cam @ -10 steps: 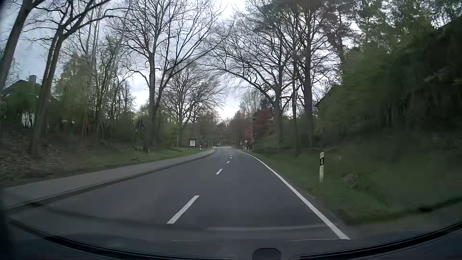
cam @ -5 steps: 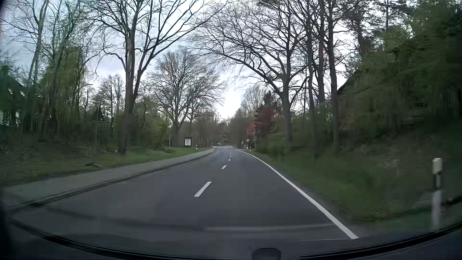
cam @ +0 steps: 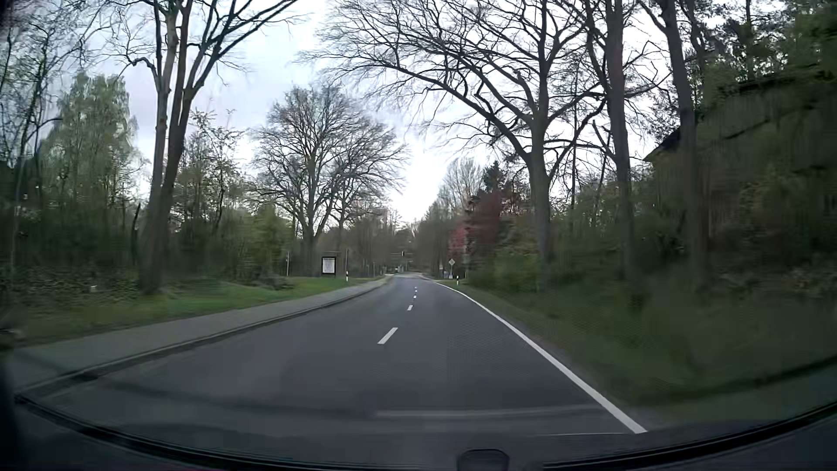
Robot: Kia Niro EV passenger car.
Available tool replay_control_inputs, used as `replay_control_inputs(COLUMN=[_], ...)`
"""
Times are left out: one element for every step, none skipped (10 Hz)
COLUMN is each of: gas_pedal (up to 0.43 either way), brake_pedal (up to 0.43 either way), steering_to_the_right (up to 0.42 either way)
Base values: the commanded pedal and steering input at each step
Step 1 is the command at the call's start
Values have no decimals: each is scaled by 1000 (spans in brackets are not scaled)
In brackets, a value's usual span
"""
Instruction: Follow the waypoints while adhering to traffic rules and regulations
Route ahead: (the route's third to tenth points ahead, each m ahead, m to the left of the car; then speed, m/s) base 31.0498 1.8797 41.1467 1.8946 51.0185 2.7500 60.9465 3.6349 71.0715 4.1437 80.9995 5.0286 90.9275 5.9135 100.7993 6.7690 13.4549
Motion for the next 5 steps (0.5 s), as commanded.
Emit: replay_control_inputs(gas_pedal=[197,197,197,197,177], brake_pedal=[0,6,0,0,0], steering_to_the_right=[-1,-1,-1,-1,-1])
